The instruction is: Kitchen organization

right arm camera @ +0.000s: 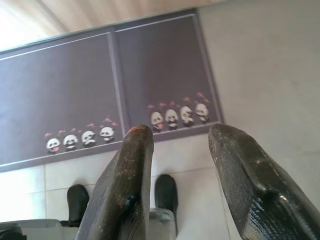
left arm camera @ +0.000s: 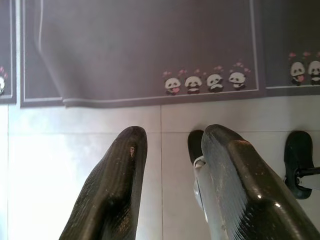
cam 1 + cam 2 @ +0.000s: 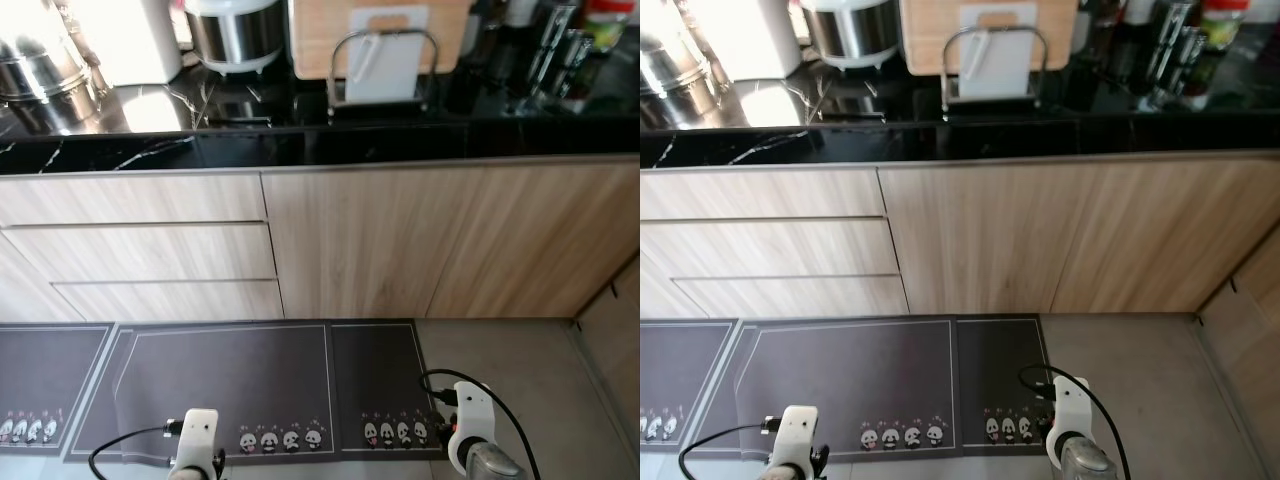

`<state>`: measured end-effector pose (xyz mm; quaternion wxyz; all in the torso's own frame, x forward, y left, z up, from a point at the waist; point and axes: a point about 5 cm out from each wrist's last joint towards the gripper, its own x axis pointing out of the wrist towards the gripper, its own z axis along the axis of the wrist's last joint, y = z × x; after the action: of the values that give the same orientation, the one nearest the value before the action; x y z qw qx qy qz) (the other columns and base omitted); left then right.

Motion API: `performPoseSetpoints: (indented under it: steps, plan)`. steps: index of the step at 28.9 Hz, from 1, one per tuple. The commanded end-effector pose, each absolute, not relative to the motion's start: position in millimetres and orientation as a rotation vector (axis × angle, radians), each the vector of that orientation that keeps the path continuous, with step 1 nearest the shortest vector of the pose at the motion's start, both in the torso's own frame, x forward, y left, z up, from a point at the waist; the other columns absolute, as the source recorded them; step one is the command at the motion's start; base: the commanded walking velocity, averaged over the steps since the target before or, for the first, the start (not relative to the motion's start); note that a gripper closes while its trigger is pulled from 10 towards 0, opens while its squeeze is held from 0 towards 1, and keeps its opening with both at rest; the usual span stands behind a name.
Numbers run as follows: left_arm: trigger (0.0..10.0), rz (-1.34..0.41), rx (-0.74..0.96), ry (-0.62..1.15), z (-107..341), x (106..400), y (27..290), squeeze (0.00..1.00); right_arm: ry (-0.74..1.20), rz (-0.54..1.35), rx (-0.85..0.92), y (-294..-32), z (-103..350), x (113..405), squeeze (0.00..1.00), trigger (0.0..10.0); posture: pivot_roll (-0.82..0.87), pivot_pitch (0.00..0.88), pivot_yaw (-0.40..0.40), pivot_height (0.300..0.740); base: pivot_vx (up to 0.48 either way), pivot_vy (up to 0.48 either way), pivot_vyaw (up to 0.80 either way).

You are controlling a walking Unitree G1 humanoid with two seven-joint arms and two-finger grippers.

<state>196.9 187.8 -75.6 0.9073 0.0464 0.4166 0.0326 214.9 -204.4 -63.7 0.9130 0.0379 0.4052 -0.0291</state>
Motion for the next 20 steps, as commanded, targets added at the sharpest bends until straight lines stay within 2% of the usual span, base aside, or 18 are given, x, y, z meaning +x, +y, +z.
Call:
performPoseSetpoints:
  steps: [1, 17, 20]
  plan:
    - [10.0, 0.065, 0.093, 0.866, -76.3, 196.1, 187.3, 0.0, 0.854, -0.066, 0.073, -207.0, -66.1, 210.3, 0.0, 10.0, 0.04, 0.103, 0.032, 0.74, 0.0, 0.0, -0.78]
    - [10.0, 0.058, 0.117, 0.872, -77.3, 193.9, 187.6, 0.0, 0.868, -0.055, 0.063, -207.6, -67.2, 208.4, 0.0, 10.0, 0.04, 0.089, 0.032, 0.74, 0.0, 0.0, -0.78]
    - [10.0, 0.054, 0.121, 0.877, -77.9, 192.9, 187.4, 0.0, 0.872, -0.053, 0.06, -207.6, -67.7, 207.6, 0.0, 10.0, 0.04, 0.078, 0.031, 0.74, 0.0, -0.401, -0.78]
